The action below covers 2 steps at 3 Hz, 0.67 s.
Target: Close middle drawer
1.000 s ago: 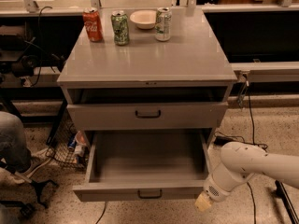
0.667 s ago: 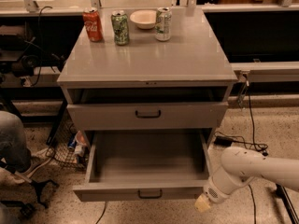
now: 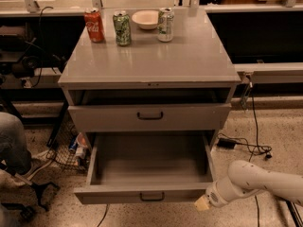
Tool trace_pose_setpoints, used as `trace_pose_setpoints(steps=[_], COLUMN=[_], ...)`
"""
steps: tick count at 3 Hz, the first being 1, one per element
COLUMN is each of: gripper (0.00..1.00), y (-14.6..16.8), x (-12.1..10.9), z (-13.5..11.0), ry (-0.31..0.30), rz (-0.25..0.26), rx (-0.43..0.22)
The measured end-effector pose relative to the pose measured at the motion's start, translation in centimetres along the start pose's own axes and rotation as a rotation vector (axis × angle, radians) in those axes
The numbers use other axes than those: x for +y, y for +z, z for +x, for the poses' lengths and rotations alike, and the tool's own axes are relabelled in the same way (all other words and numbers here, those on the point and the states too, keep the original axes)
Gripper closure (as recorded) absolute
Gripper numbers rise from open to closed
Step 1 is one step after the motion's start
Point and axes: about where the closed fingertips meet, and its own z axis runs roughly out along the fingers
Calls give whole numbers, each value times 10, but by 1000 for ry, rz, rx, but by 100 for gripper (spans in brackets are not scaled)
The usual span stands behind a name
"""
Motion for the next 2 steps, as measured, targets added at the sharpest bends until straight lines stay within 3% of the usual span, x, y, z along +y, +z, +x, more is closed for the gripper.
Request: trace_pose_setpoints(steps=[1, 2], gripper=[100, 100], y=[13, 14], x=[-12, -13], z=[-20, -48], ry=[-9, -65], rz=[-4, -2], rx=[-95, -174])
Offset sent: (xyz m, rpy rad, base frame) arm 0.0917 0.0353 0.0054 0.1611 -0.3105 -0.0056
